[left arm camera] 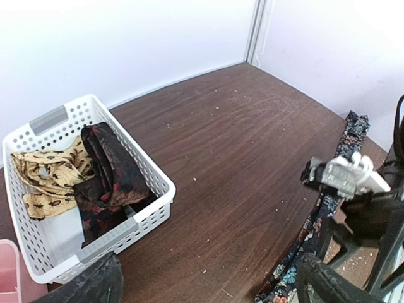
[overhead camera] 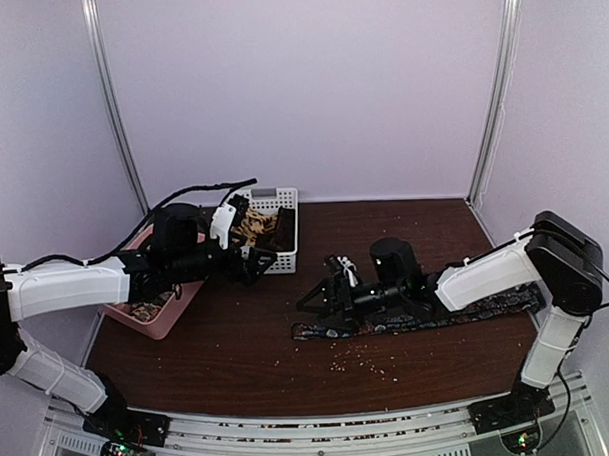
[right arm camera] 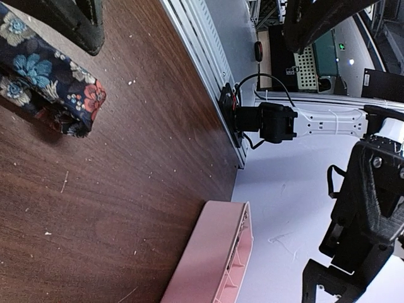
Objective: Roll the ties
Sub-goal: Smooth out the tie at the center of the board.
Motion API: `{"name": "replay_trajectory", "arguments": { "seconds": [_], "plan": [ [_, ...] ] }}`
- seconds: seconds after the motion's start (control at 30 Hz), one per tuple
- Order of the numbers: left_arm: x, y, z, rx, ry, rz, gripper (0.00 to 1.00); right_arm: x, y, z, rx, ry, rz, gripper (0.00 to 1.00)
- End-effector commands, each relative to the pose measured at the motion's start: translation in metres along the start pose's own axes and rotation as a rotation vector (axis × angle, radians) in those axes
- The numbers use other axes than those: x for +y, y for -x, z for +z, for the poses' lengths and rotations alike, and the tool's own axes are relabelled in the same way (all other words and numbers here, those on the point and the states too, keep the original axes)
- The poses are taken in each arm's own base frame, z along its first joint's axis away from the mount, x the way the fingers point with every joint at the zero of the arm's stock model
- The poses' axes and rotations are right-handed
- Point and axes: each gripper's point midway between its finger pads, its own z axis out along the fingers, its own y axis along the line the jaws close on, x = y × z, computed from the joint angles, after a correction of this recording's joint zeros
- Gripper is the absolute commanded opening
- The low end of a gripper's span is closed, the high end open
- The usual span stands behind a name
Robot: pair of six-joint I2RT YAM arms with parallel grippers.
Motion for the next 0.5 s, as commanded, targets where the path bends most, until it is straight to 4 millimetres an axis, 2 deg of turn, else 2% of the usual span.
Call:
{"name": "replay_trajectory", "arguments": {
  "seconds": [0.0, 0.2, 0.3, 0.47],
  "plan": [
    [0.01, 0.004, -0.004, -0.002, 0.042, -0.025, 0.98, 0.024, 0.016, 0.02, -0.014, 0.094, -0.009, 1.0],
    [0.01, -0.003, -0.002, 0.006, 0.037, -0.033, 0.98, 0.028, 0.012, 0.051, 0.041, 0.141, 0.03, 1.0],
    [0.01, -0.004, -0.001, 0.009, 0.038, -0.03, 0.98, 0.016, 0.009, 0.061, 0.057, 0.147, 0.063, 0.99],
    [0.011, -0.006, -0.002, 0.017, 0.046, -0.024, 0.98, -0.021, 0.009, 0.076, 0.07, 0.092, 0.107, 1.0]
  ]
}}
